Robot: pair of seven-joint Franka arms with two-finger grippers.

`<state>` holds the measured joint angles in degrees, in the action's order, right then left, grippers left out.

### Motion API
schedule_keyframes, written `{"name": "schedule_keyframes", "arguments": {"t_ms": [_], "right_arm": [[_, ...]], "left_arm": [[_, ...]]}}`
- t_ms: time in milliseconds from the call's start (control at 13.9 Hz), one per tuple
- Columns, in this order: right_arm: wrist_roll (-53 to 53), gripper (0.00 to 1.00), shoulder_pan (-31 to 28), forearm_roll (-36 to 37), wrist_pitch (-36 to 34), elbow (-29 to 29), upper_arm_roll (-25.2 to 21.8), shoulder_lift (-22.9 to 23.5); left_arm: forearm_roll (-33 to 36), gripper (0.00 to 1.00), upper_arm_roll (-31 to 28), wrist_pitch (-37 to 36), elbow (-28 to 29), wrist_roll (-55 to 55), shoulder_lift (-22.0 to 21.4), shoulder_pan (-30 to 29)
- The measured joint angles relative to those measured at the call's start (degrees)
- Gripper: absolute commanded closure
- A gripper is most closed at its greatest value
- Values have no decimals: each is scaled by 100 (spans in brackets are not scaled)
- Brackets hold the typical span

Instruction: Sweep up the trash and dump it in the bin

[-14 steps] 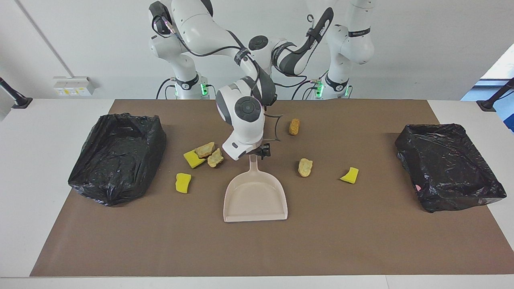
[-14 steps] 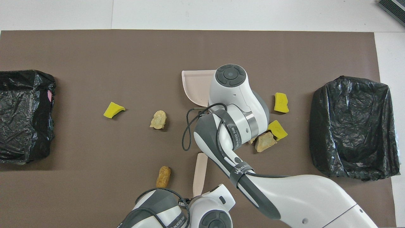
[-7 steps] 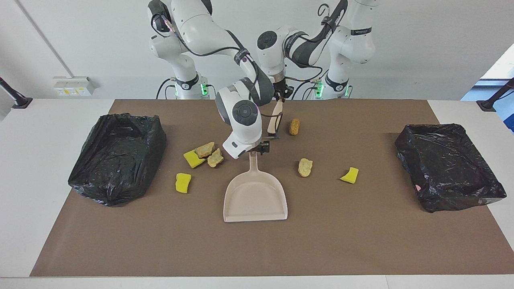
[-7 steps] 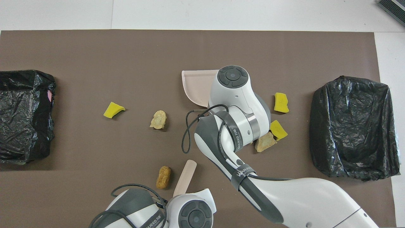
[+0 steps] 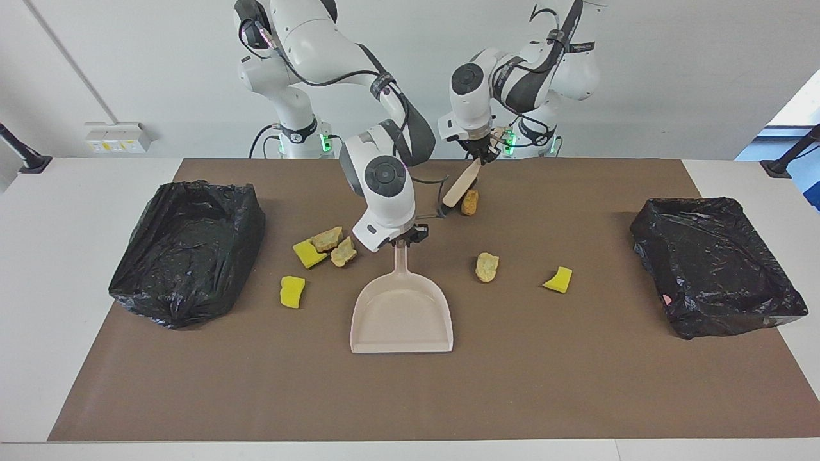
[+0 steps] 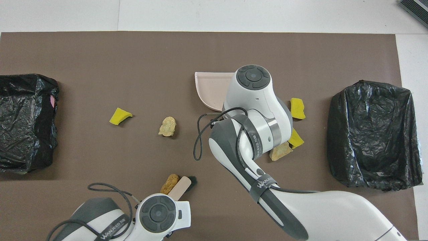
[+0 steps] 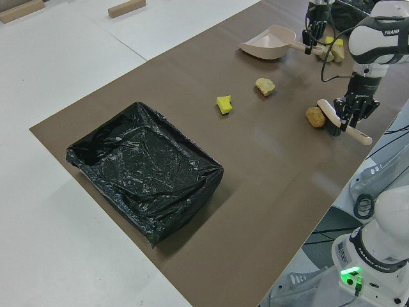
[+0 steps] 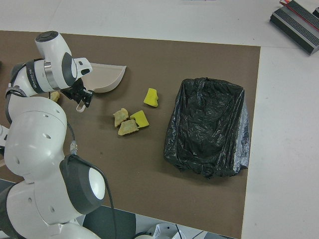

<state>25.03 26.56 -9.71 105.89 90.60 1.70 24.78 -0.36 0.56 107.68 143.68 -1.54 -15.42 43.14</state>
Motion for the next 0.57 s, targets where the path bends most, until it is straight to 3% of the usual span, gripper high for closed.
{"name": "schedule_keyframes", "arguments": {"t_ms": [287, 574], "right_arm": [[-1622, 100, -405, 93, -916, -16, -37, -720], [-3498, 100, -707, 727, -1306, 158, -44, -1041]], "left_arm": [[-27, 100, -8, 609, -96, -993, 274, -946], [-33, 100, -12, 876, -749, -1476, 878, -1640]]}}
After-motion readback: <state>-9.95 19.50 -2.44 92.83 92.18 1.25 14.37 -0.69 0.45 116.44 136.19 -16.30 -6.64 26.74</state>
